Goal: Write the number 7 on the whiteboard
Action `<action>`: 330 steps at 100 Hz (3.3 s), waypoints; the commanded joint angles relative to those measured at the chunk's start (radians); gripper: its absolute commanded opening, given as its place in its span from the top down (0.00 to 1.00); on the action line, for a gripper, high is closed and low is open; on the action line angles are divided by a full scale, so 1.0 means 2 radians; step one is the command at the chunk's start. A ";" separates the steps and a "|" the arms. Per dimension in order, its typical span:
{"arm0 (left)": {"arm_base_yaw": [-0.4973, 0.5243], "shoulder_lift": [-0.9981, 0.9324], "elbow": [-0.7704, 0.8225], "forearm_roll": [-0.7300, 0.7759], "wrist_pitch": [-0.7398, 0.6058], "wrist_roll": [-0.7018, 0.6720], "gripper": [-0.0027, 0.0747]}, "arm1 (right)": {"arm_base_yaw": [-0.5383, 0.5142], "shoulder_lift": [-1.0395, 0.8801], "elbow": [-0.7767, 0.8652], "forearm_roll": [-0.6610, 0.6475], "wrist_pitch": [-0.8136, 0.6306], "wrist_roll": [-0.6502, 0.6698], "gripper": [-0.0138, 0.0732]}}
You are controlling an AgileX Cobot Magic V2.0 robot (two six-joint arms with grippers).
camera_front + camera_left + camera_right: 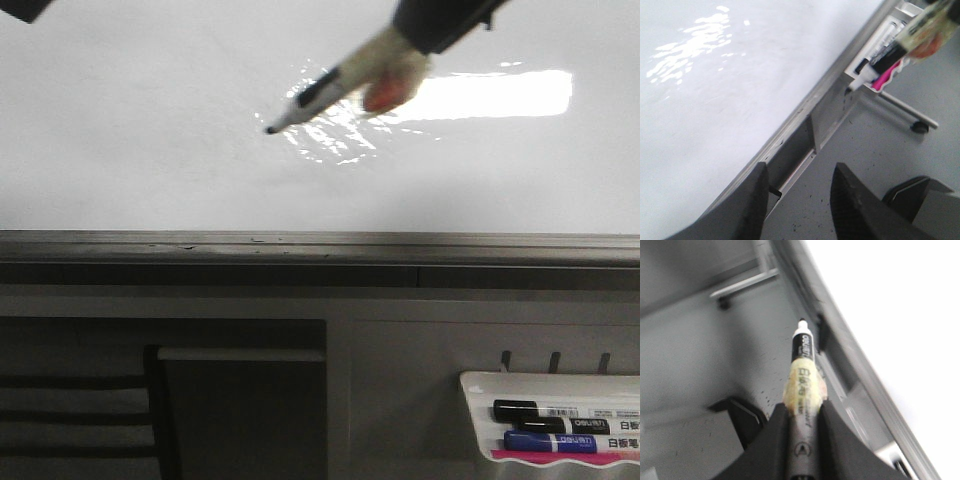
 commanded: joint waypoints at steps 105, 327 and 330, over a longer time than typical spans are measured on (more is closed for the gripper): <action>0.111 -0.094 0.099 -0.126 -0.090 -0.009 0.61 | -0.023 0.022 -0.016 0.001 -0.138 0.132 0.89; -0.135 0.054 -0.008 -0.129 -0.047 0.189 0.61 | -0.064 -0.022 -0.082 0.090 0.201 -0.258 0.89; -0.144 0.067 -0.014 -0.129 -0.049 0.196 0.61 | -0.064 -0.022 -0.082 0.090 0.201 -0.259 0.89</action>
